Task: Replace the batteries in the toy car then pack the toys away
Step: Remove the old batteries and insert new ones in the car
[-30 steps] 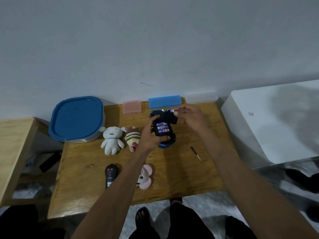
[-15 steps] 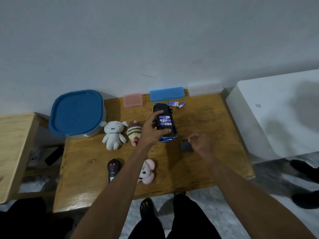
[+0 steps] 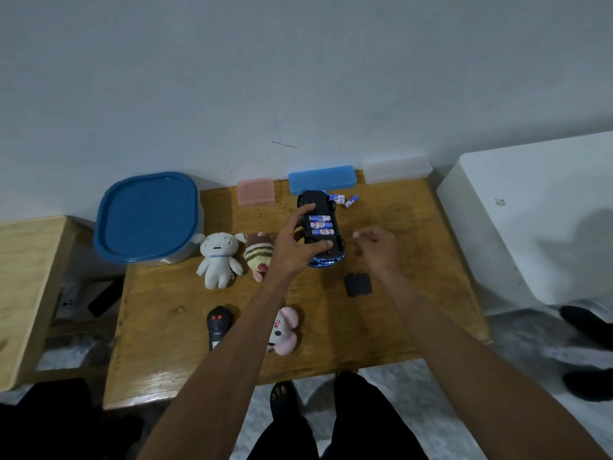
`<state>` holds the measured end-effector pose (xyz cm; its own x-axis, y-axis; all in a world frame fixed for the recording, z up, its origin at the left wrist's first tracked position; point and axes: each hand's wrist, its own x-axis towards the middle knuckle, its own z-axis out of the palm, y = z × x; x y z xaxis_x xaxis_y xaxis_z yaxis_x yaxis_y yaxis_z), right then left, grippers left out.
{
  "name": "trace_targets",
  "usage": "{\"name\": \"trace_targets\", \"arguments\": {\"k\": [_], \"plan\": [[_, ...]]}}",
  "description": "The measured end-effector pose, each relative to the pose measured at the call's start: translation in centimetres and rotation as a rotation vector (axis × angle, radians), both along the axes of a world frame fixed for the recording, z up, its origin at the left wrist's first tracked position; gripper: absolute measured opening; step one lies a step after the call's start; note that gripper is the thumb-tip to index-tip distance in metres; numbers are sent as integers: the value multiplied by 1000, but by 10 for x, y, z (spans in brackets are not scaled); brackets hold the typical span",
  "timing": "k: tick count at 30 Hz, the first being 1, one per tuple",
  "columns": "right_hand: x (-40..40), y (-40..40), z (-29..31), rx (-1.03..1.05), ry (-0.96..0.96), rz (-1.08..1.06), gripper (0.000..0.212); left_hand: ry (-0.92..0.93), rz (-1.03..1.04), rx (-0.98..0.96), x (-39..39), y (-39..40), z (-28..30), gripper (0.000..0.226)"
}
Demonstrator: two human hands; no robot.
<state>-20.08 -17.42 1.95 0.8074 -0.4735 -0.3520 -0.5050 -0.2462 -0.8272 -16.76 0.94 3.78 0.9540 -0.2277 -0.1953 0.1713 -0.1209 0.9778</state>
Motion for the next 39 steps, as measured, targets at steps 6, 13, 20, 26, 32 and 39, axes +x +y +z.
{"name": "trace_targets", "arguments": {"k": [6,13,20,26,32,39], "plan": [[41,10,68,118,-31,201,9,-77,8,-28,6,-8,14,78],[48,20,84,-230,-134,149,10,-175,-136,80,15,-7,28,97],[47,38,96,-315,-153,55,17,-212,-161,99,16,-12,41,103],[46,44,98,-172,-132,-14,12,-224,-132,81,10,-13,36,101],[37,48,98,-32,-190,-58,9,-193,-128,91,7,-9,32,100],[30,47,106,-31,-396,-103,12,-185,-113,64,9,-6,35,102]]}}
